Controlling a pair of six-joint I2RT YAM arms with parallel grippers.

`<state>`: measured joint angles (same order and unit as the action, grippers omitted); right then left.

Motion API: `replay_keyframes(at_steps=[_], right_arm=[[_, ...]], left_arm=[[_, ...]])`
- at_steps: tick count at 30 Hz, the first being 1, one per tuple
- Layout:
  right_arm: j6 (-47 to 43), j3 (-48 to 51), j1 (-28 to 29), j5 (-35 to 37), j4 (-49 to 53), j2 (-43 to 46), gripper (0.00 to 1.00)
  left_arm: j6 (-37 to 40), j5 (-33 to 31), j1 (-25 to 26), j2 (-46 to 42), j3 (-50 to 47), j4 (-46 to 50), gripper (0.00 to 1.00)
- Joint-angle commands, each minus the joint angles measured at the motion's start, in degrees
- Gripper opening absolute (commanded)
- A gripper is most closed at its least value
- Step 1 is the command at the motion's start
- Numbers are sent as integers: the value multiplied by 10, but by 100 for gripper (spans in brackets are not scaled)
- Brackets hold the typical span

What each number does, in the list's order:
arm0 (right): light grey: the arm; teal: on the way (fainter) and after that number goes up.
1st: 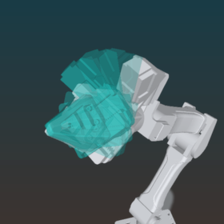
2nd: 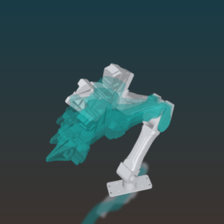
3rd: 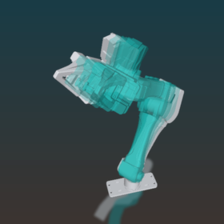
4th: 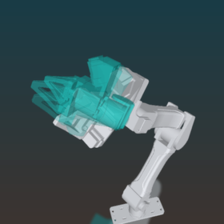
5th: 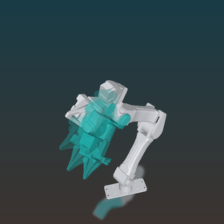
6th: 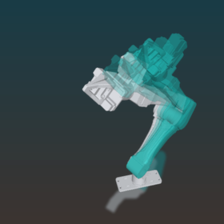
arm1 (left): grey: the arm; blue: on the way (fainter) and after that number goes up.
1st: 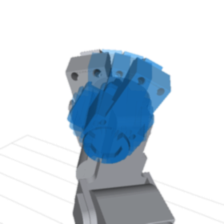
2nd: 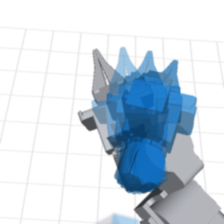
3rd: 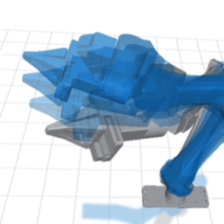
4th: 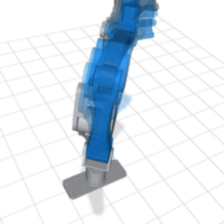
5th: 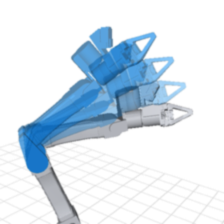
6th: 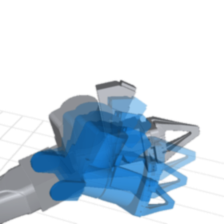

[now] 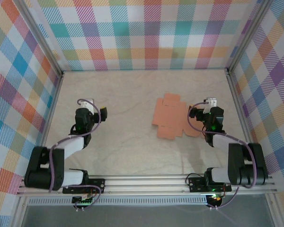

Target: Fold the paper box

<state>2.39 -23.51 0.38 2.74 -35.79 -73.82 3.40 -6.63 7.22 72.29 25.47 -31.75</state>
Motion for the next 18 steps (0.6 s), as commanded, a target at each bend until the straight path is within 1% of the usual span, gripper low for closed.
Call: replay_keyframes(at_steps=[1,3,5,6,8,11,14,18], right_arm=[[47,-43,1,14,145,44,100],[90,-77,0,-13,230,57,100],[129,-119,1,-79,317,49,100],[152,-134,1,-105,344,41,100],[205,-157,3,-170,377,17,100],[239,-177,33,-226,384,-29,100],[240,-196,79,-213,388,-70,100],[252,-216,121,-198,382,-124,100]], left_arm=[[18,-20,32,-45,30,80,100],[14,-18,56,-56,42,97,100],[12,-16,90,-61,57,115,100],[10,-13,104,-62,63,118,100],[0,-12,137,-61,76,123,100],[-18,-5,172,-57,93,131,100],[-28,-10,191,-49,95,119,100],[-34,-10,193,-27,109,115,100]])
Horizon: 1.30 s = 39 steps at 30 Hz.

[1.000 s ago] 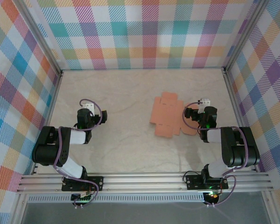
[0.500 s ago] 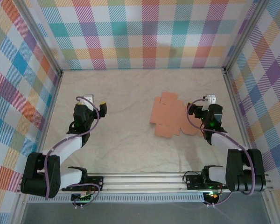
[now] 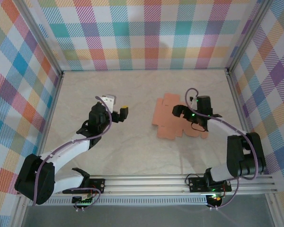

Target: Fold the paper box

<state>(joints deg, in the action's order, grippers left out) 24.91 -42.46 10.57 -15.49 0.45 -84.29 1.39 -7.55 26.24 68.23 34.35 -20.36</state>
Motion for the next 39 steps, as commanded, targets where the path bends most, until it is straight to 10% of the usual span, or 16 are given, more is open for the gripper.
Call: replay_keyframes(at_steps=[1,17,25,39], right_arm=[[29,-30,29,-11,17,-34,100],[70,-113,173,-26,-15,-191,100],[78,-125,198,11,-26,-136,100],[6,-74,10,7,50,-96,100]], left_arm=[[-14,0,4,20,27,2,100],[-82,-59,6,20,11,-13,100],[-182,-24,10,56,38,-3,100],[-335,8,139,225,180,102,100]])
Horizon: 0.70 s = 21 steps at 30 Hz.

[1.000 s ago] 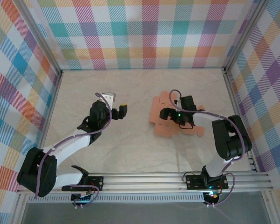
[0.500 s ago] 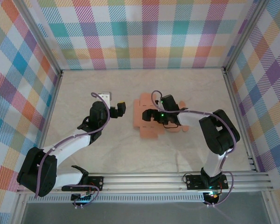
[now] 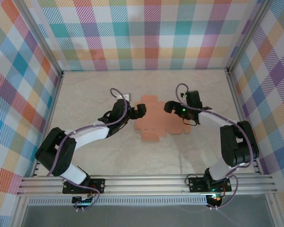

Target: Fold the paper box

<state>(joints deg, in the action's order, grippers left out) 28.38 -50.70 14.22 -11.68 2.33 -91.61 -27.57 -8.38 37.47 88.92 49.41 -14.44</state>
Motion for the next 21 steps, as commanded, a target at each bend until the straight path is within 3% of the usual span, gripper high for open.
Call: replay_keyframes(at_steps=[1,8,21], right_arm=[[-32,9,-35,-36,31,-29,100],[-28,50,-48,-55,29,-21,100],[-29,166,-44,-88,69,99,100]], left_arm=[[-55,18,33,28,36,50,100],[-109,60,40,104,83,80,100],[-93,96,1,237,205,196,100]])
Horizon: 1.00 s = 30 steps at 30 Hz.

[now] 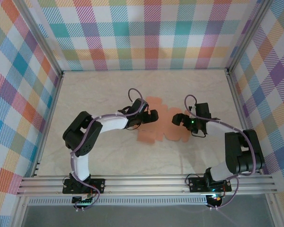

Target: Fold the paper box

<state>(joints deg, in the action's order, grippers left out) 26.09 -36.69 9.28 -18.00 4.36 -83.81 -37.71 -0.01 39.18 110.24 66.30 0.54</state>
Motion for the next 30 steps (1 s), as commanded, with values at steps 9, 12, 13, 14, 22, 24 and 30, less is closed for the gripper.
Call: replay_keyframes(at_steps=[9,12,13,14,22,24,30], right_arm=[[3,69,62,-44,81,81,100],[27,73,101,-43,73,90,100],[36,72,117,-41,67,91,100],[43,70,134,-38,61,90,100],[59,15,207,-24,45,60,100],[49,13,207,-5,51,86,100],[1,-15,165,53,97,167,100]], left_arm=[[44,45,-49,127,176,119,100],[62,52,-55,164,242,149,100],[67,53,-56,176,269,171,100],[72,56,-57,191,296,185,100],[83,101,-59,278,473,257,100],[80,106,-59,271,477,249,100],[87,61,-61,160,404,194,100]])
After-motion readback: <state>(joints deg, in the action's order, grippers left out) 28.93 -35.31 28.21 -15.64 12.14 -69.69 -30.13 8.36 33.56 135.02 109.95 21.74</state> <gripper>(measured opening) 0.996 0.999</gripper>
